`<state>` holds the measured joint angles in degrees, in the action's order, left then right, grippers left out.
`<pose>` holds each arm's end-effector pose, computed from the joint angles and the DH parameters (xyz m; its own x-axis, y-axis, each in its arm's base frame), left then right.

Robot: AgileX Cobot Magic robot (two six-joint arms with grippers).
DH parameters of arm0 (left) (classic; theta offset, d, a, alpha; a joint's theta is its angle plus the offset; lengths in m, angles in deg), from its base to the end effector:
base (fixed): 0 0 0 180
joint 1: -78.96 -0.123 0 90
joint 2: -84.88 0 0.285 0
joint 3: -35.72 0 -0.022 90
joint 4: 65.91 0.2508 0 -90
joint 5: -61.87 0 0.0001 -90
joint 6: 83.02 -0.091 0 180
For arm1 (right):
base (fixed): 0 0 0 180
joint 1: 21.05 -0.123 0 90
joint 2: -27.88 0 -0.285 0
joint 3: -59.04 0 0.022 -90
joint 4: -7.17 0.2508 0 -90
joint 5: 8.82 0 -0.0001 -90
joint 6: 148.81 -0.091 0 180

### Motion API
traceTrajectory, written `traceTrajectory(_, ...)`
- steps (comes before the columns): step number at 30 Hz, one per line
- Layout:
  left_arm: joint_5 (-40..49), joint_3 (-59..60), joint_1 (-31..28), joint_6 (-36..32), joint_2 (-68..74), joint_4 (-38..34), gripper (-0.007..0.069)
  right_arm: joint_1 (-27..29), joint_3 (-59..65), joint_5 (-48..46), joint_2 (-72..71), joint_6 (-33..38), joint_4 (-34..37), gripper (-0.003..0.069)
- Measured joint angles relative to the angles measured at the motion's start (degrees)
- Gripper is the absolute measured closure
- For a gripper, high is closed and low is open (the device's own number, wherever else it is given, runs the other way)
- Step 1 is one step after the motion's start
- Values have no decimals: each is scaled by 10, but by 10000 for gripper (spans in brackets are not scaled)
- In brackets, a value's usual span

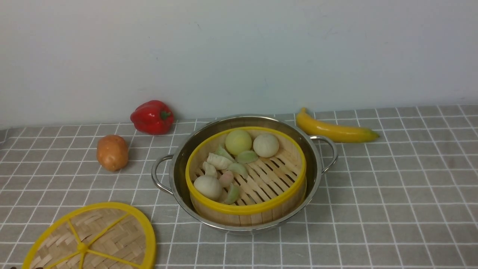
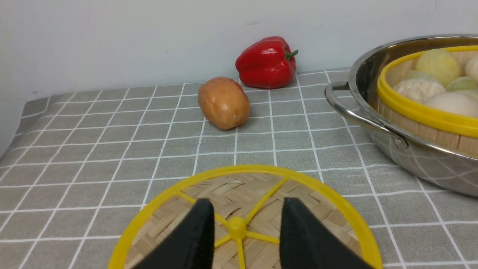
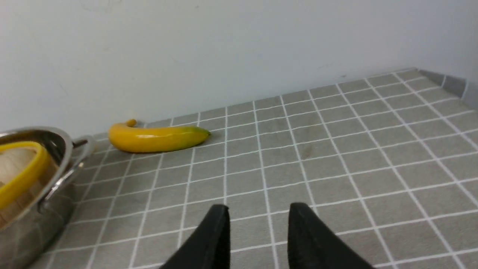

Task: Place the steamer in the pot on the grey tablecloth, and put the lid on the steamer.
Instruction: 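Grasp the bamboo steamer lid lying on the table by its centre knob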

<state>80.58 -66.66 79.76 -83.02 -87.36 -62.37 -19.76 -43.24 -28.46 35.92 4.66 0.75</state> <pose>0.0541 0.0011 0.1814 -0.2428 0.0619 -0.9681 0.0090 0.9981 0.0615 0.0539 -0.0046 0.1793 -0.2264 0.3548 -0.9071 0.1472 0.9331 0.3282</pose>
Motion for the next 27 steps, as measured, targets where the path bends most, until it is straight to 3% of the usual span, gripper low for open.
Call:
traceTrajectory(4,0,0,0,0,0,0,382,0,0,1,0,47,13,419)
traceTrajectory(11,0,0,0,0,0,0,382,0,0,2,0,265,75,419)
traceTrajectory(27,0,0,0,0,0,0,382,0,0,2,0,281,87,419)
